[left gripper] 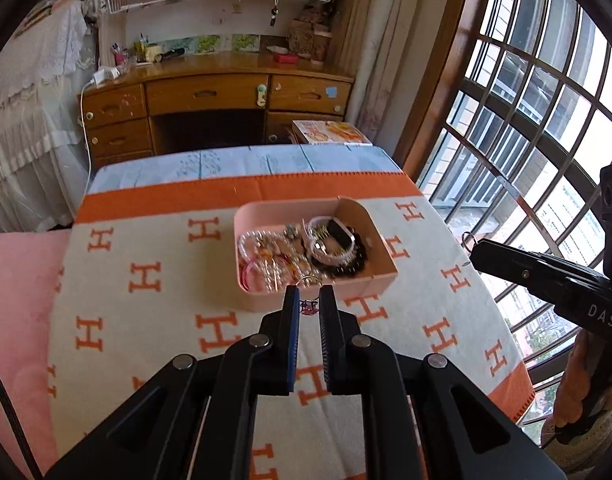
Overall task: Organize jewelry
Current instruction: 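Carry both rings into the pink box and open both tools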
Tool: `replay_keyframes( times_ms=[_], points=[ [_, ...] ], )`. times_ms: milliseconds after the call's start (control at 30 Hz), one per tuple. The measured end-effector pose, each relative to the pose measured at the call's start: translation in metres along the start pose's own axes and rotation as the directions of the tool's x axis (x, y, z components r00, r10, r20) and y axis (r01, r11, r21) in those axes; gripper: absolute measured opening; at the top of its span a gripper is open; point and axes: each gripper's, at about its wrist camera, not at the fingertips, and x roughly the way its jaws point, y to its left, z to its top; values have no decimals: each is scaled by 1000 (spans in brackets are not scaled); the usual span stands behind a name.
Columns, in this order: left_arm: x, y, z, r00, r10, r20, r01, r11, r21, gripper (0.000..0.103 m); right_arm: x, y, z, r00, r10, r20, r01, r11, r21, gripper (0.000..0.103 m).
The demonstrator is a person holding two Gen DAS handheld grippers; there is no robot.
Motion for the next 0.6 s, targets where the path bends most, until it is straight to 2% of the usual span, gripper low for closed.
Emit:
replay_keyframes(
  times_ms=[133, 300, 433, 600],
  points=[
    [-4, 8, 37, 999, 42, 15, -42, 999, -4, 8, 4, 15, 34, 1000, 15, 13, -15, 999, -29, 8],
    [14, 14, 69, 999, 52, -14, -53, 998, -25, 8, 19, 23, 60, 1000, 28, -3, -28, 999, -22, 8],
    [42, 17, 83, 996, 67, -50, -69, 997, -27, 8, 40, 16, 76, 998, 47, -43, -46, 998, 34, 8],
    [81, 21, 82, 992, 60, -115, -63, 998, -29, 8, 78, -2, 79, 992, 55, -111, -42, 993, 110, 8]
  ],
)
